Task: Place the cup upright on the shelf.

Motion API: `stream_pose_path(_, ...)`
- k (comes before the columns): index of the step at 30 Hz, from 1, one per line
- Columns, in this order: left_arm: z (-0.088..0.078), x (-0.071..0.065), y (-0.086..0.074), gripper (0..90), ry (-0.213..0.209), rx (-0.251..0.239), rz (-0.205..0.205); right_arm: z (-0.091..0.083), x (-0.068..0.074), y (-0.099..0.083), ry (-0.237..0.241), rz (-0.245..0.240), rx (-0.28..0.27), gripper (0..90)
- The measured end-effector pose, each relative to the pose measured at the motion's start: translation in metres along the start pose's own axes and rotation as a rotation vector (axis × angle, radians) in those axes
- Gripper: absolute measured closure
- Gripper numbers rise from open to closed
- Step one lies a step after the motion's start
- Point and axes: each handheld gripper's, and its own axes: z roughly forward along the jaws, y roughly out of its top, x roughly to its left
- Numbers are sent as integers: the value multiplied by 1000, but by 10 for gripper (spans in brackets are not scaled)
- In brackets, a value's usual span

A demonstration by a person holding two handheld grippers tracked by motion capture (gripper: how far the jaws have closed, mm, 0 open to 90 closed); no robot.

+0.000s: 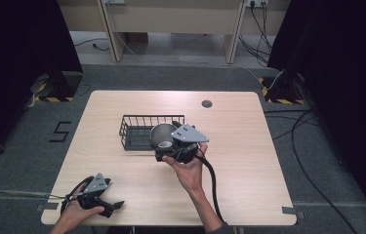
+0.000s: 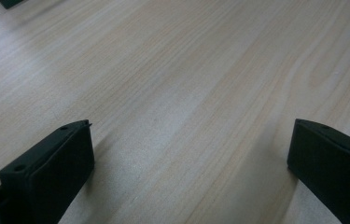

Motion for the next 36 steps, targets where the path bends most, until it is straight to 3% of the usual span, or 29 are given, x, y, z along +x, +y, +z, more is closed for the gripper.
stream_pose_path(16, 0, 0, 0, 0, -1, 1, 1, 32, -9, 30, -41, -10, 1, 61)
stream_pose_path(36, 0, 0, 0, 0, -3, 2, 2, 77, -16, 37, -99, 2, 23, 62)
